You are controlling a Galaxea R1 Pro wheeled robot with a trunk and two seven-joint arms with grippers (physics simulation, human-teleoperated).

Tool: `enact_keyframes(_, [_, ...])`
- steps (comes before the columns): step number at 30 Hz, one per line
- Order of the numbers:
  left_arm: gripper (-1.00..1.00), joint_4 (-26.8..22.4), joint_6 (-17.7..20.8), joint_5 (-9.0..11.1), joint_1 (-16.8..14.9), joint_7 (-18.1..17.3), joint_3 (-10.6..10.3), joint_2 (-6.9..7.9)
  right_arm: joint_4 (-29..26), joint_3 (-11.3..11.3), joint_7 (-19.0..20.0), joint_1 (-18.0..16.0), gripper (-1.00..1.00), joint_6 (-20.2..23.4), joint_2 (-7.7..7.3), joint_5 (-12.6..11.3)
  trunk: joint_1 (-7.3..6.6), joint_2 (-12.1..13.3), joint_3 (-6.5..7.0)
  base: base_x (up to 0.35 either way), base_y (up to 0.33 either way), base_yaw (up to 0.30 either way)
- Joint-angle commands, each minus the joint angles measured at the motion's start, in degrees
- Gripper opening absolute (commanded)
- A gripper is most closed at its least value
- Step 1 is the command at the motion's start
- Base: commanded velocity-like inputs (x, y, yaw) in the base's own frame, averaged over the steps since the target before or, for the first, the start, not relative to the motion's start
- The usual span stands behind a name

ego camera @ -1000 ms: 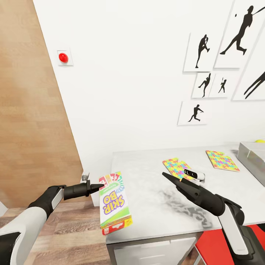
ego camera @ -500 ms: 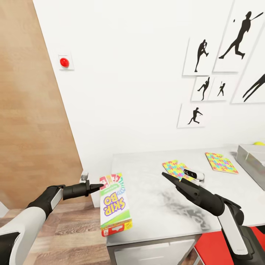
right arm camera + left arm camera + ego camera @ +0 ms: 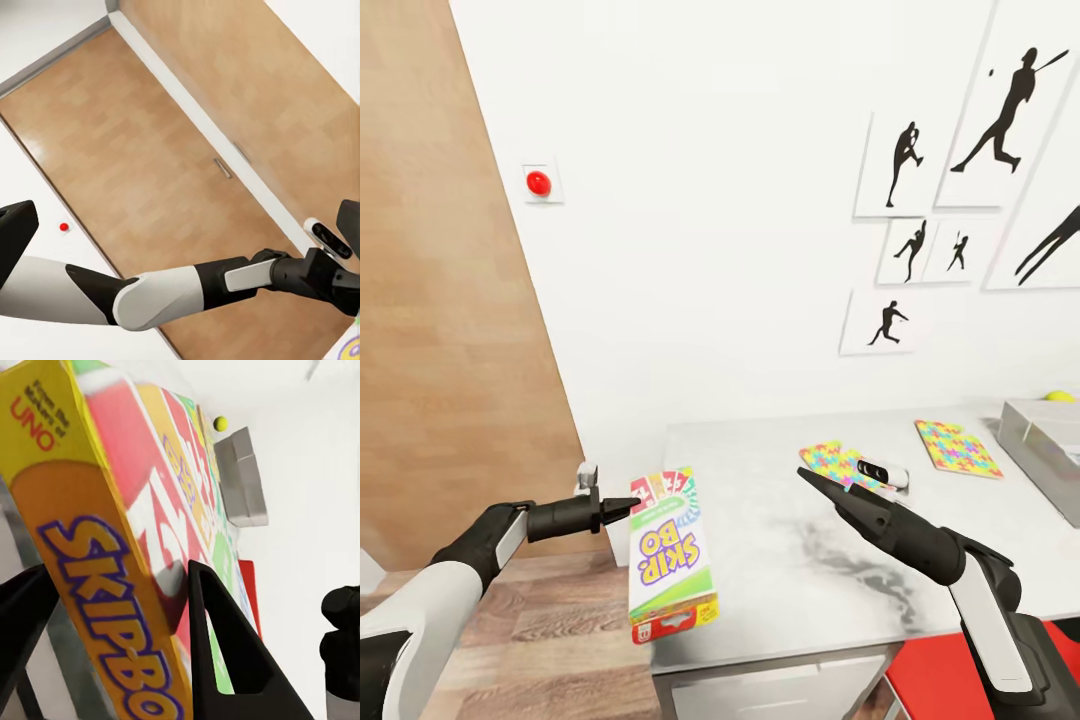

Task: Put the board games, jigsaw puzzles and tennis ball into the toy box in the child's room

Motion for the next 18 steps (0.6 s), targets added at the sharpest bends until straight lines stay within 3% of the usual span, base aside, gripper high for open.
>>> enact_keyframes(1, [-1.0,0.01,0.54,0.02,-0.03,-0.14,0.07,0.0,0.0,0.0,-0.01,-0.03,1.0,0.38,-0.01,-0.26,-0.23,0.38,0.13,0.0,0.0,0.0])
enact_keyframes(4, [-1.0,-0.04,1.01,0.01,-0.03,-0.18,0.07,0.02,0.0,-0.01,-0.19,-0.03,1.0,-0.1,0.01,-0.28,-0.89,1.59,0.67,0.0,0.0,0.0])
enact_keyframes(7, [-1.0,-0.44,1.72,0.06,-0.03,-2.8,0.08,3.43,0.18,-0.03,-0.49,-0.02,1.0,-3.0,-0.02,-0.3,-1.54,2.79,1.2,0.0,0.0,0.0])
enact_keyframes(13, [-1.0,-0.82,2.32,-0.09,-0.03,-12.64,0.06,10.23,0.43,-0.15,-0.46,-0.01,1.0,-4.4,-0.03,-0.31,-2.86,5.2,2.65,0.0,0.0,0.0])
enact_keyframes(18, [-1.0,-0.91,2.37,-0.05,-0.03,-13.79,-0.02,14.95,0.46,-0.2,-0.44,-0.02,1.0,-4.47,-0.04,-0.25,-3.96,7.2,4.0,0.0,0.0,0.0])
